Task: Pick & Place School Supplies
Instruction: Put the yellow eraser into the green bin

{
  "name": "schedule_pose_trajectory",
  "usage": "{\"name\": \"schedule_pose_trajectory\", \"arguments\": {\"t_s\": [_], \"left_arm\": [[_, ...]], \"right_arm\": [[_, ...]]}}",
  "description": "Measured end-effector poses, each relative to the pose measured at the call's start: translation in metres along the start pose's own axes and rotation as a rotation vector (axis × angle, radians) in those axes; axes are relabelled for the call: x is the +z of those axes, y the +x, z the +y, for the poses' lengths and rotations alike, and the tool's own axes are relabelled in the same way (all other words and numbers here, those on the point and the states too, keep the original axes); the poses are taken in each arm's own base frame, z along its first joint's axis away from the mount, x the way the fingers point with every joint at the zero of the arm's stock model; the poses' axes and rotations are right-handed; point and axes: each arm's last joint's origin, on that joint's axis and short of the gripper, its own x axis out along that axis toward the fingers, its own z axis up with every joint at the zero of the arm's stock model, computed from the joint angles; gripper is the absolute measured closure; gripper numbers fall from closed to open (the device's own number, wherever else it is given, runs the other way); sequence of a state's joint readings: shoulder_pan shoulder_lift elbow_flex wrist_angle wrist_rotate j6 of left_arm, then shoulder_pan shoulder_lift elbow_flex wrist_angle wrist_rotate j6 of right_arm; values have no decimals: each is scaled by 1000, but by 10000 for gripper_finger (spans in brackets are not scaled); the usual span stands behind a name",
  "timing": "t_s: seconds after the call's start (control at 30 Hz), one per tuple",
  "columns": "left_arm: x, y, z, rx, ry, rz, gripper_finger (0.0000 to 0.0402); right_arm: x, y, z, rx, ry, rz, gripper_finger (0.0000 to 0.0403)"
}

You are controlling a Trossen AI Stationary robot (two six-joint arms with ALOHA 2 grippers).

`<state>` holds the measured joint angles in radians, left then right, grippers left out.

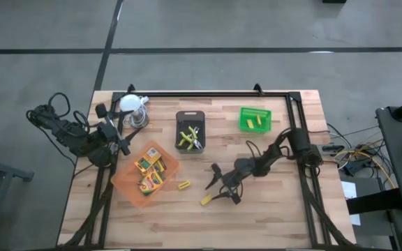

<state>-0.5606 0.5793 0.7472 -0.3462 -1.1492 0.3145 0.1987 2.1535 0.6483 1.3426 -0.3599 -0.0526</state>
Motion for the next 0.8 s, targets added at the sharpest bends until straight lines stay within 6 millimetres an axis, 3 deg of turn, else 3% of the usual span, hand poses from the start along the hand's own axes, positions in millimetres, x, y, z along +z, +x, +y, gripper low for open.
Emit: {"name": "schedule_pose_trajectory", "arguments": {"t_s": [0.43, 0.8], "left_arm": [[0, 0, 0, 0, 0, 0, 96], [0, 0, 0, 0, -1, 0, 96]], "right_arm": [[-8, 17, 17, 99, -12, 111, 181], [-8, 19, 12, -9, 28, 130, 181]]}}
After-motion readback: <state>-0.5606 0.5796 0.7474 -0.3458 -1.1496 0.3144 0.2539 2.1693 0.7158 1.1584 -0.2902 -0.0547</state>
